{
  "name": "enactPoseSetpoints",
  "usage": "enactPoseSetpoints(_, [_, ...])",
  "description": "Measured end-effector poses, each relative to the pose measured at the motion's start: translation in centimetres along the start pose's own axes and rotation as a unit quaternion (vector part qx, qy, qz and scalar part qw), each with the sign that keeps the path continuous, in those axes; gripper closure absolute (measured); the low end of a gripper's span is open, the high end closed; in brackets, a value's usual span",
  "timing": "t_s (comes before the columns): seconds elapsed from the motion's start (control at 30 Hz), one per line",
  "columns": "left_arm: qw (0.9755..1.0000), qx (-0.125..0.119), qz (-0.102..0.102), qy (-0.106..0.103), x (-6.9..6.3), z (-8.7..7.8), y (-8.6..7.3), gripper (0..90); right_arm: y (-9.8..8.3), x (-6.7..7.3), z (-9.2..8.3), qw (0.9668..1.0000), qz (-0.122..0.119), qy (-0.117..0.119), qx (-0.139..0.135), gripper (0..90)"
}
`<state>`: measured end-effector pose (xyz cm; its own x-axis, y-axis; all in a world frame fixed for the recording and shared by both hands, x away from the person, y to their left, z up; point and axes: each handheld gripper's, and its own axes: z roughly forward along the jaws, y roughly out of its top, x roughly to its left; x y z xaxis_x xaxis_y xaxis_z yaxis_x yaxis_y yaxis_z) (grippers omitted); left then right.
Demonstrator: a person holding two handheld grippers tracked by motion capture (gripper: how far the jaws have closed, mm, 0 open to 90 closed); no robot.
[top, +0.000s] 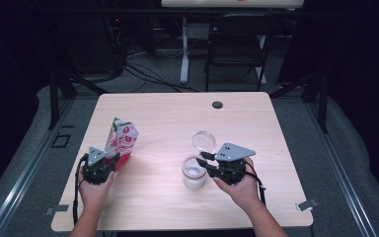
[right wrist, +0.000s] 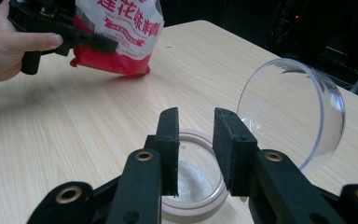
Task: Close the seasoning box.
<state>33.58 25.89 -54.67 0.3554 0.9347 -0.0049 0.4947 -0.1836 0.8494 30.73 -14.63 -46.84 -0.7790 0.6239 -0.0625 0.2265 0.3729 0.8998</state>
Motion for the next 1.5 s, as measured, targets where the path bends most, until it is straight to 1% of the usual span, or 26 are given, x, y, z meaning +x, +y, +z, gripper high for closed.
enactPoseSetpoints(0.2, [0.9999, 0.007, -0.002, -0.007, -0.2, -0.1, -0.3, 84.0, -0.1, -0.1, -0.2, 1.0, 0.002, 0.001, -0.002, 71.3])
enactPoseSetpoints(0.3, [0.9999, 0.01, -0.007, -0.011, -0.2, -0.2, -0.3, 79.8, -0.1, -0.2, -0.3, 1.0, 0.002, -0.002, -0.001, 71.3])
enactPoseSetpoints(0.37, [0.9999, 0.009, -0.004, -0.009, -0.3, -0.3, -0.4, 77.5, -0.2, -0.2, -0.3, 1.0, 0.002, -0.002, -0.001, 71.3])
enactPoseSetpoints(0.4, [0.9999, 0.013, -0.004, -0.007, -0.3, -0.3, -0.4, 75.0, -0.2, -0.2, -0.3, 1.0, 0.002, -0.001, -0.002, 71.2])
enactPoseSetpoints(0.47, [0.9998, 0.008, -0.014, -0.013, -0.1, -0.5, -0.5, 67.9, -0.2, -0.3, -0.3, 1.0, 0.002, -0.001, -0.001, 71.0])
enactPoseSetpoints(0.53, [0.9997, 0.001, -0.023, -0.012, 0.0, -0.7, -0.5, 60.5, -0.2, -0.2, -0.3, 1.0, 0.004, -0.002, -0.003, 70.8])
enactPoseSetpoints(0.6, [0.9995, -0.003, -0.027, -0.017, 0.0, -0.8, -0.6, 53.3, -0.2, -0.2, -0.3, 1.0, 0.004, 0.0, -0.003, 70.6])
enactPoseSetpoints(0.7, [0.9993, -0.01, -0.023, -0.027, 0.0, -0.9, -0.7, 46.9, -0.3, -0.2, -0.4, 1.0, 0.005, -0.001, -0.004, 70.0])
enactPoseSetpoints(0.77, [0.9991, -0.017, -0.026, -0.03, -0.2, -1.0, -0.6, 43.3, -0.3, -0.1, -0.4, 1.0, 0.004, -0.004, -0.004, 69.3])
enactPoseSetpoints(0.83, [0.9989, -0.019, -0.029, -0.033, -0.4, -1.1, -0.5, 42.5, -0.3, -0.2, -0.4, 1.0, 0.005, -0.003, -0.005, 68.5])
enactPoseSetpoints(1.0, [0.9986, -0.022, -0.028, -0.039, -0.7, -1.4, -0.2, 42.1, -0.3, -0.3, -0.5, 0.9999, 0.009, -0.008, -0.009, 65.6])
enactPoseSetpoints(1.03, [0.9984, -0.023, -0.03, -0.042, -0.8, -1.5, -0.1, 41.7, -0.3, -0.3, -0.6, 0.9999, 0.011, -0.008, -0.008, 64.9])
enactPoseSetpoints(1.13, [0.9981, -0.026, -0.027, -0.049, -1.1, -1.7, 0.1, 37.0, -0.4, -0.5, -0.7, 0.9998, 0.017, -0.01, -0.009, 62.8])
enactPoseSetpoints(1.23, [0.9978, -0.029, -0.022, -0.055, -1.6, -1.9, 0.2, 32.6, -0.4, -0.6, -0.8, 0.9997, 0.022, -0.009, -0.01, 61.3])
enactPoseSetpoints(1.27, [0.9976, -0.03, -0.02, -0.059, -1.8, -2.0, 0.3, 31.8, -0.3, -0.7, -0.8, 0.9996, 0.025, -0.006, -0.011, 61.3])
enactPoseSetpoints(1.33, [0.9974, -0.03, -0.017, -0.063, -2.2, -2.2, 0.4, 30.9, -0.3, -0.7, -1.0, 0.9995, 0.028, -0.002, -0.013, 60.9])
enactPoseSetpoints(1.4, [0.9967, -0.033, -0.018, -0.072, -2.6, -2.3, 0.4, 30.0, -0.3, -0.8, -1.1, 0.9994, 0.03, -0.002, -0.016, 59.9])
enactPoseSetpoints(1.5, [0.9963, -0.026, -0.013, -0.08, -3.2, -2.4, 0.5, 30.1, -0.2, -1.0, -1.4, 0.9991, 0.036, -0.005, -0.021, 59.7])
